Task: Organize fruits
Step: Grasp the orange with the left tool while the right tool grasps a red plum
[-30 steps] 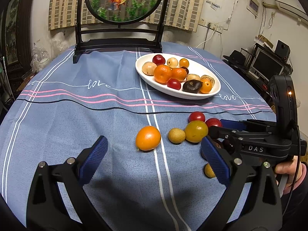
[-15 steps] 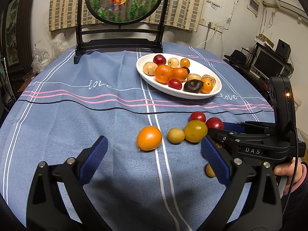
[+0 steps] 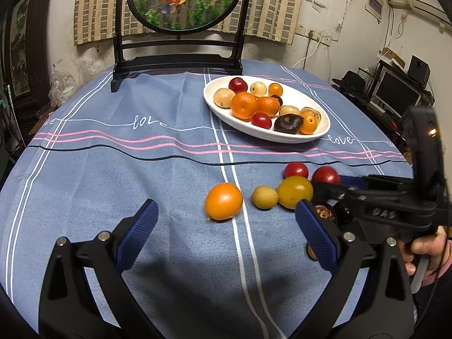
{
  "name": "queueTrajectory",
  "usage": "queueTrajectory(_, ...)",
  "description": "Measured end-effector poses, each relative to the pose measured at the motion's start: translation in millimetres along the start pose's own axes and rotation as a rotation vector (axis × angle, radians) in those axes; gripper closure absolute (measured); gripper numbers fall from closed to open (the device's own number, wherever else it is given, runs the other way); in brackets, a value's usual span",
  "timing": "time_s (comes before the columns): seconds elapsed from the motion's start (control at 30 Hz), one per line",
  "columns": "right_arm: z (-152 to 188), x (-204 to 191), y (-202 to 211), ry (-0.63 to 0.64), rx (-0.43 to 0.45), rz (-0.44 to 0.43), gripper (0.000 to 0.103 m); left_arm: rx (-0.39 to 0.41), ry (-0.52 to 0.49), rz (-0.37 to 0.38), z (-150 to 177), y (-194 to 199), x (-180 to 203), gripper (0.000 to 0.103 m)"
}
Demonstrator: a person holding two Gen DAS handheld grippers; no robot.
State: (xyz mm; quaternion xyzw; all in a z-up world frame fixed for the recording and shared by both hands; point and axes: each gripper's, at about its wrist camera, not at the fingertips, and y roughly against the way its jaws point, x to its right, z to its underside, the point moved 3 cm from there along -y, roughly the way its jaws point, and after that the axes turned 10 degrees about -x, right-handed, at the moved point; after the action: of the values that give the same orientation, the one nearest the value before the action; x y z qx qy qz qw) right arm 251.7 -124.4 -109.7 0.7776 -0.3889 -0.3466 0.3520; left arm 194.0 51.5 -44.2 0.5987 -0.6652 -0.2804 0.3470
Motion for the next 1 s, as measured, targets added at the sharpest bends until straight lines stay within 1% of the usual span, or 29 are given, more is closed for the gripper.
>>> queueTrajectory(0.1,-1,3,15,-0.02,0.048,-0.009,0.063,-0.001,-0.014,-0.012,0,-3,1,0.004)
queueTrajectory(0.23,-2,7,26,-0.037,0.082,-0.011,0.063,-0.009,-0.081,-0.044,1,-9,10,0.007)
queueTrajectory(0.33,-2,9,29,-0.046,0.09,-0.022,0.063,-0.004,-0.138,-0.066,0,-12,15,0.018)
queueTrajectory(0.4,-3,8,30,-0.045,0.093,-0.024,0.063,-0.019,-0.151,-0.068,-1,-17,14,0.03)
queueTrajectory(0.43,-3,7,31,-0.044,0.095,-0.024,0.063,-0.032,-0.15,-0.065,-2,-20,11,0.032)
queueTrajectory(0.5,-4,7,31,-0.043,0.095,-0.028,0.063,-0.058,-0.139,-0.053,-5,-26,5,0.045)
queueTrajectory(0.57,-4,6,32,-0.044,0.096,-0.027,0.063,-0.084,-0.127,-0.032,-7,-30,0,0.052)
queueTrajectory(0.67,-3,7,31,-0.046,0.095,-0.028,0.063,-0.105,-0.111,-0.016,-9,-35,-4,0.054)
queueTrajectory(0.77,-3,8,32,-0.05,0.094,-0.029,0.063,-0.101,-0.127,-0.014,-8,-36,-1,0.055)
queueTrajectory(1.0,-3,10,31,-0.059,0.09,-0.029,0.063,-0.119,-0.164,-0.026,-8,-43,5,0.063)
